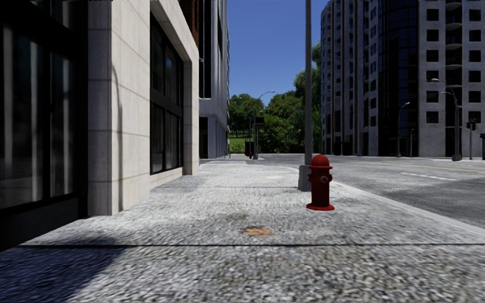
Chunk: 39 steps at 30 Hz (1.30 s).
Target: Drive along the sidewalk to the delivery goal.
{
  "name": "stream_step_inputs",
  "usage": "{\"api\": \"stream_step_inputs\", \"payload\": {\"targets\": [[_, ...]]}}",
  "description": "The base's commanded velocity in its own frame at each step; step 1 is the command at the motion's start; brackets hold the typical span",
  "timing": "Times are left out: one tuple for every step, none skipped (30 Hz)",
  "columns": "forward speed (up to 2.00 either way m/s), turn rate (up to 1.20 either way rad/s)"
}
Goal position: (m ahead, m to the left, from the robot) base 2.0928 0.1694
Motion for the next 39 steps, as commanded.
{"api": "stream_step_inputs", "payload": {"targets": [[2.00, 0.00], [2.00, 0.00], [2.00, 0.00], [2.00, 0.00], [2.00, 0.00], [2.00, 0.00], [2.00, 0.00], [2.00, 0.00], [2.00, 0.00], [2.00, 0.00], [2.00, 0.00], [2.00, 0.00], [2.00, 0.00], [2.00, 0.00], [2.00, 0.00], [2.00, 0.00], [2.00, 0.00], [2.00, 0.00], [2.00, 0.00], [2.00, 0.00], [2.00, 0.00], [1.76, 0.00], [1.43, 0.00], [1.23, 0.00], [1.23, 0.00], [1.11, 0.00], [0.90, 0.00], [0.79, 0.00], [0.79, 0.00], [0.77, 0.00], [0.76, 0.00], [0.76, 0.00], [0.76, 0.00], [0.76, 0.00], [0.76, 0.00], [0.76, 0.00], [0.76, 0.00], [0.75, 0.00], [0.75, 0.00]]}}
